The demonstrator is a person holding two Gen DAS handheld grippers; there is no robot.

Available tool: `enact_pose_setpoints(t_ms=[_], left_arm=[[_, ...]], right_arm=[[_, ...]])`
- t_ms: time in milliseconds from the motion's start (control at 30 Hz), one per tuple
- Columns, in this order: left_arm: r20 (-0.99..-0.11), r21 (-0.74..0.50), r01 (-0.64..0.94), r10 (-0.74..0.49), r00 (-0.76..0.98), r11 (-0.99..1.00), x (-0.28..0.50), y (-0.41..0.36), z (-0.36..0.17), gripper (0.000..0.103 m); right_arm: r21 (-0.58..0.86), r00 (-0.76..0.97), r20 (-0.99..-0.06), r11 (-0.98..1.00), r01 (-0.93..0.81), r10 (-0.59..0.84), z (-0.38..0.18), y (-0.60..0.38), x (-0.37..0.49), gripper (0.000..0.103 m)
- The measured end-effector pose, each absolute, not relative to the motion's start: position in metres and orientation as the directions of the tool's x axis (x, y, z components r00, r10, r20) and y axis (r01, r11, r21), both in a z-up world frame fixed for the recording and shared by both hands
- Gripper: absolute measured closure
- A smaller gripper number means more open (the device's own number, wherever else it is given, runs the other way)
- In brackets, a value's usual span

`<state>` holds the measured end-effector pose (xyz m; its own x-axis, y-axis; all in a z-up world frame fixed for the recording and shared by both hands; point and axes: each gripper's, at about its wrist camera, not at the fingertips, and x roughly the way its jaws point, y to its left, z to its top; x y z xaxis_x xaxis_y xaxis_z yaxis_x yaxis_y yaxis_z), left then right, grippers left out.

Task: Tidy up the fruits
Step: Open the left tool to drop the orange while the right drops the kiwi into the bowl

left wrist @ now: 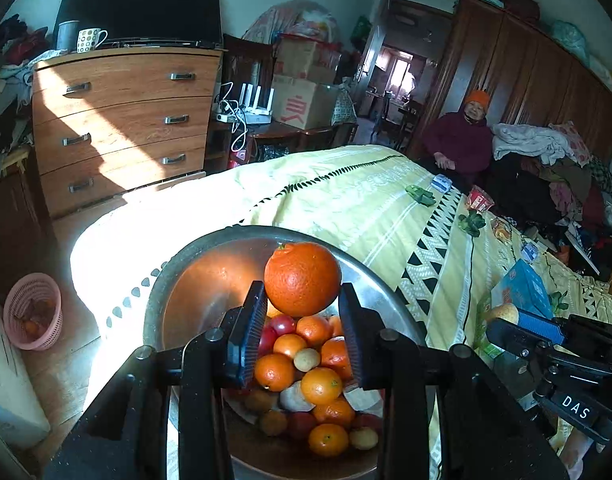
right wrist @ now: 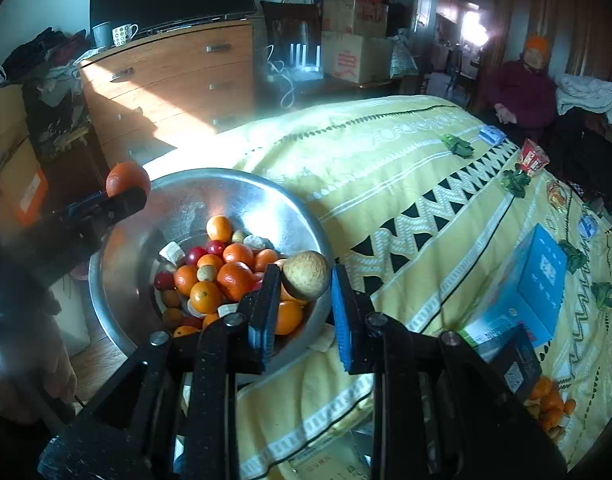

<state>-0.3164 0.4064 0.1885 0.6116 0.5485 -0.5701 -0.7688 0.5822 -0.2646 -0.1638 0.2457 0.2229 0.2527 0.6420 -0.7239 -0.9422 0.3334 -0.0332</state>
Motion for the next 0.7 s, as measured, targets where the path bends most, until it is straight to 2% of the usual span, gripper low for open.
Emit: enact_pose_setpoints(t_ms=[267,700], left_arm=[[-0.623,-0.272,-0.774,0.508,0.594,0.572,-0.318,0.427,0.160,0.066],[-0.644,-0.283,-0.777,0.489,0.589,0.563,-0.321,0.441,0.147,0.066]], right_arm=[[0.010,0.186,-0.768,0.302,-0.953,0.612,0.206,0.274,-0.172,0.077],[0.021,0.164,-0.788,0.293,-0.956,0.593,0.197,0.294,-0.180,0.077]])
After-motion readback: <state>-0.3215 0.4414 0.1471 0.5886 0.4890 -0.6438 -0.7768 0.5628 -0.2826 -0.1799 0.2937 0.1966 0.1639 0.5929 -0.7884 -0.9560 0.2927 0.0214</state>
